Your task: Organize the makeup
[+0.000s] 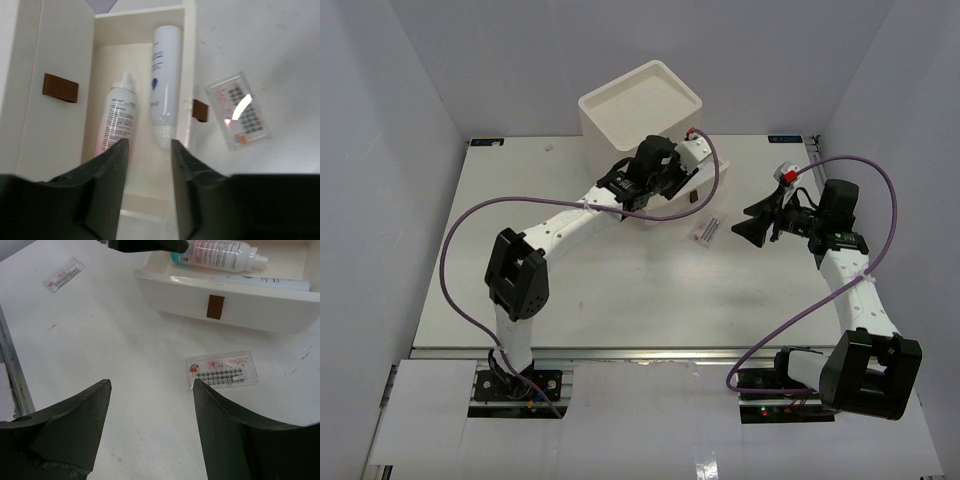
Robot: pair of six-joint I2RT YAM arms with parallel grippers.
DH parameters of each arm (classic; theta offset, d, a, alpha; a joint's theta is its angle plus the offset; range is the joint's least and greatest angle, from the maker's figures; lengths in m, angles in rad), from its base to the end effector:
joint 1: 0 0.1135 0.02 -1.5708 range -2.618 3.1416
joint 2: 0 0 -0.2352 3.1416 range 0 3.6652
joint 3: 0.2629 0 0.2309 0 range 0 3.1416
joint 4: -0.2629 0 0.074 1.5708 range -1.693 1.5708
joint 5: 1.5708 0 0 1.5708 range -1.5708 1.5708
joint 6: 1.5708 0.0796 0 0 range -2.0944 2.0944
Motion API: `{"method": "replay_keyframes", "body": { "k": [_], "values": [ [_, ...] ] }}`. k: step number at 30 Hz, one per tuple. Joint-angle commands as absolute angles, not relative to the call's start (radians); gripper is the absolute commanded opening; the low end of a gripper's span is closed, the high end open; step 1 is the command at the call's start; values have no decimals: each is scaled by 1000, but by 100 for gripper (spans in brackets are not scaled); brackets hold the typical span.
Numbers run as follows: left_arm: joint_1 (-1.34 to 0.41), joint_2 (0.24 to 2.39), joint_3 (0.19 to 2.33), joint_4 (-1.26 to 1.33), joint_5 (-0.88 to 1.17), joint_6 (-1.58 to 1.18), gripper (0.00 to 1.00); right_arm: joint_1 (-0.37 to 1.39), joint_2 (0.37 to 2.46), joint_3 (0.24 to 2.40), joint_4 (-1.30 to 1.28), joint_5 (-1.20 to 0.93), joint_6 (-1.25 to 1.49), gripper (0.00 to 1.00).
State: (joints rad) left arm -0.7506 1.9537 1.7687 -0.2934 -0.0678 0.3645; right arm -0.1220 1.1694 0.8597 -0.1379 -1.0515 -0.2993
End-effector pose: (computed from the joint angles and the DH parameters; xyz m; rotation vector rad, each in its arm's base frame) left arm 0.3505 -0.3195 0.2790 1.0498 1.7635 -0.1710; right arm 0.2675 0.0368 0.2701 -0.7871 1.6777 0.7587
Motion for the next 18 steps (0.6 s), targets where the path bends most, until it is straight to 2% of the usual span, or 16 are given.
{"method": "replay_keyframes", "body": {
  "k": [1, 5, 7, 12, 18],
  "values": [
    [-758, 1780, 1688, -287, 168, 181, 31, -146, 1157, 851, -117, -1080, -313, 73],
    [-763, 1727, 1593, -283, 313, 64, 19, -159, 1157, 850, -116, -1066, -314, 73],
    [-778, 1729, 1565, -281, 349, 41, 19, -162, 1158, 850, -115, -1059, -314, 73],
    [-816, 1802, 1553, -281, 284, 29, 19, -177, 1165, 847, -114, -1048, -314, 72],
    [-849, 1934, 1607, -265, 48, 77, 24, -198, 1170, 843, -107, -1047, -308, 72]
  ]
}}
